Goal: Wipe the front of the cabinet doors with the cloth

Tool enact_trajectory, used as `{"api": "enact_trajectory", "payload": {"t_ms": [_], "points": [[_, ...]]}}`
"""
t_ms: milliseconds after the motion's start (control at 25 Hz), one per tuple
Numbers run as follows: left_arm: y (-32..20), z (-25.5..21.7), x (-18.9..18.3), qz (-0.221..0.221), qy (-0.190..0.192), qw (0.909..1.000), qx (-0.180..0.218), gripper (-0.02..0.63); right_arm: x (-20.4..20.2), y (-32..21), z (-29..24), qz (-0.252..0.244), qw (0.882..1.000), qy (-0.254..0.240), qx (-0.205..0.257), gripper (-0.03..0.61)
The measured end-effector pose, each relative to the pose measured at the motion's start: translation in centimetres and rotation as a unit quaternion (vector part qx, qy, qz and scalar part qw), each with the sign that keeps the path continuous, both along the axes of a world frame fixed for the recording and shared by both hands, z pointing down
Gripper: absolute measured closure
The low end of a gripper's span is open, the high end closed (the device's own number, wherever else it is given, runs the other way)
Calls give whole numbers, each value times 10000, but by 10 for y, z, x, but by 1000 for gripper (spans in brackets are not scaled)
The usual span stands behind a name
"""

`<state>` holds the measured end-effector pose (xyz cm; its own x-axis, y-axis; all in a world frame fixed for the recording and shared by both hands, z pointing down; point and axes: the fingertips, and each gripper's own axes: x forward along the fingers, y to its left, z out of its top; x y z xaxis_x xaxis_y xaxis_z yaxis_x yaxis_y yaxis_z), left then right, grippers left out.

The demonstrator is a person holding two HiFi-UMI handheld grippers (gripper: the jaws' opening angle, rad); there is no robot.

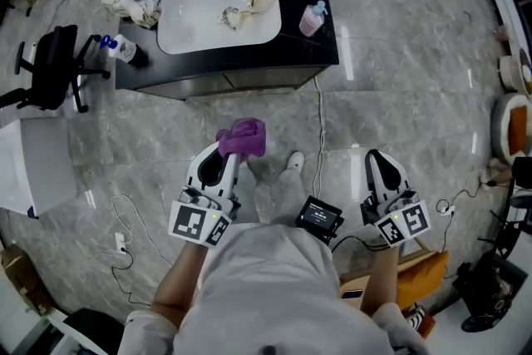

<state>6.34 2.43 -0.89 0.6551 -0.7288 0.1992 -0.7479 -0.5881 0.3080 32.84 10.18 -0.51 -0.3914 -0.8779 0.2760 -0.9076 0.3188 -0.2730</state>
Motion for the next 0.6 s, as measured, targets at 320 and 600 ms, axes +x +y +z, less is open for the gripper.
{"api": "enact_trajectory", "payload": {"t_ms": [320,600], "points": [[4,54,77,-142,-93,9985,-518,568,57,-53,52,-762,9964,342,120,551],[-17,120,144,-8,-441,9975,-549,568,68,-87,106,-1012,9947,-20,186,551]]}}
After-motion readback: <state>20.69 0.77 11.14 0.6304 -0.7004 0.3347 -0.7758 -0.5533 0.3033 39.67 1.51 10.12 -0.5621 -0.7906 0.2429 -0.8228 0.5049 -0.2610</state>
